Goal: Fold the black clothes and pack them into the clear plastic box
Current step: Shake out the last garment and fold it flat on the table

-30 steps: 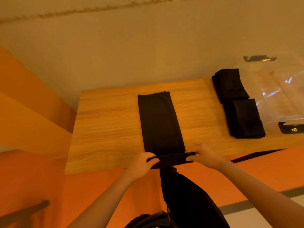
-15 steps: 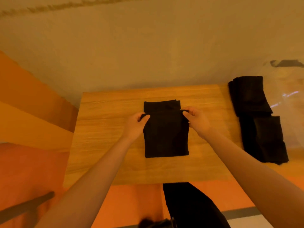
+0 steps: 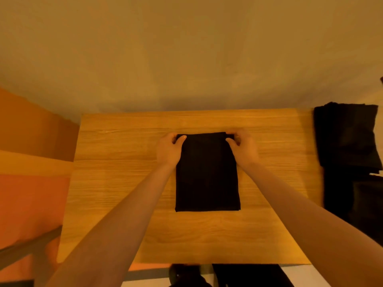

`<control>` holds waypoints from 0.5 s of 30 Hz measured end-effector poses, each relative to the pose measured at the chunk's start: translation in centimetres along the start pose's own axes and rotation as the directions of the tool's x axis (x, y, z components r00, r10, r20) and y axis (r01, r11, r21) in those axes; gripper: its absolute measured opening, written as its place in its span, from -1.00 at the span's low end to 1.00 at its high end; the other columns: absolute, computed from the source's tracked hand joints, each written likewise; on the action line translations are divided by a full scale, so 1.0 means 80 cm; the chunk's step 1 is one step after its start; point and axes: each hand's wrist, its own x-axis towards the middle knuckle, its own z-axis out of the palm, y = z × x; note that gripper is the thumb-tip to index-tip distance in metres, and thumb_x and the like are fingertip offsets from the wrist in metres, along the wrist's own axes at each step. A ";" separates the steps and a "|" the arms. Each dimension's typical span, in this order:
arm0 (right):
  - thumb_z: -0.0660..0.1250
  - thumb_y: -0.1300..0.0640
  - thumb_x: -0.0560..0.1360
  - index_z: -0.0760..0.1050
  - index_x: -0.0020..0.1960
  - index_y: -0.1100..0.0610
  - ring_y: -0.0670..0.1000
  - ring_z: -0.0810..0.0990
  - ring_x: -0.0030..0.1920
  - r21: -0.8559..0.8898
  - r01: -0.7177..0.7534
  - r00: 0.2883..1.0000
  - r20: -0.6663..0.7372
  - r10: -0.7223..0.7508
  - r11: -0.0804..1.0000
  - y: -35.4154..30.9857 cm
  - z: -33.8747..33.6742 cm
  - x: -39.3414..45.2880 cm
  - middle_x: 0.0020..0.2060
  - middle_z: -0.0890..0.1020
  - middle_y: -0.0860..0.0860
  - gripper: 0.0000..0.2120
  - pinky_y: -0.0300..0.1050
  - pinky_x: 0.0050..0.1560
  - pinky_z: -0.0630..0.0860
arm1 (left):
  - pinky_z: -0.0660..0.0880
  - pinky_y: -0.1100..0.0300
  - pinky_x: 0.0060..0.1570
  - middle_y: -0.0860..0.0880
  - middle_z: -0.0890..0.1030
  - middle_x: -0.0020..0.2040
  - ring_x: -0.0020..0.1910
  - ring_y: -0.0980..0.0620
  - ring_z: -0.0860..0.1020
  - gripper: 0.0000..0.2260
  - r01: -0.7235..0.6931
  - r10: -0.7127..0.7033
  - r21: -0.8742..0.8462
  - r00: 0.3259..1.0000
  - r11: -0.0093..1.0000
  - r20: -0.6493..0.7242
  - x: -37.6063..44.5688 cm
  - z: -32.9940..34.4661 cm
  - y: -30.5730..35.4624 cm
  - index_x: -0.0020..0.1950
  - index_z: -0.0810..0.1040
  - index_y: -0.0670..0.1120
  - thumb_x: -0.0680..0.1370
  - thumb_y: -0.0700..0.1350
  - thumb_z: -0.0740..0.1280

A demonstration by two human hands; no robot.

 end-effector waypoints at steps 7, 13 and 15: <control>0.26 0.20 0.53 0.41 0.30 0.22 0.14 0.48 0.21 -0.472 0.385 0.900 0.003 -0.435 0.793 -0.009 0.013 -0.044 0.24 0.47 0.15 -0.64 0.01 0.18 0.46 | 0.36 0.11 0.21 -0.13 0.51 0.21 0.21 -0.07 0.46 -0.70 -0.510 0.548 0.362 0.837 0.780 -0.002 -0.069 0.007 0.001 0.24 0.47 -0.17 0.57 -0.08 0.16; -0.33 -0.30 0.50 -0.02 0.51 0.12 -0.01 -0.13 0.48 -0.681 0.385 0.922 0.316 -0.225 0.623 0.042 0.018 -0.089 0.50 -0.03 0.00 -0.26 0.02 0.45 -0.12 | 0.09 -0.12 0.39 -0.12 0.16 0.51 0.49 -0.08 0.05 -0.44 -0.480 0.412 0.646 0.871 0.594 0.268 -0.109 0.009 -0.069 0.50 0.16 -0.07 0.55 0.15 -0.05; -0.27 -0.25 0.50 -0.17 0.52 0.11 -0.03 -0.26 0.48 -0.696 0.267 0.960 0.253 -0.120 0.667 0.042 0.006 -0.085 0.50 -0.16 0.00 -0.31 0.00 0.45 -0.27 | -0.04 -0.09 0.41 -0.15 0.05 0.53 0.50 -0.09 -0.07 -0.41 -0.428 0.373 0.658 0.898 0.619 0.233 -0.108 -0.003 -0.070 0.52 0.07 -0.10 0.55 0.16 -0.11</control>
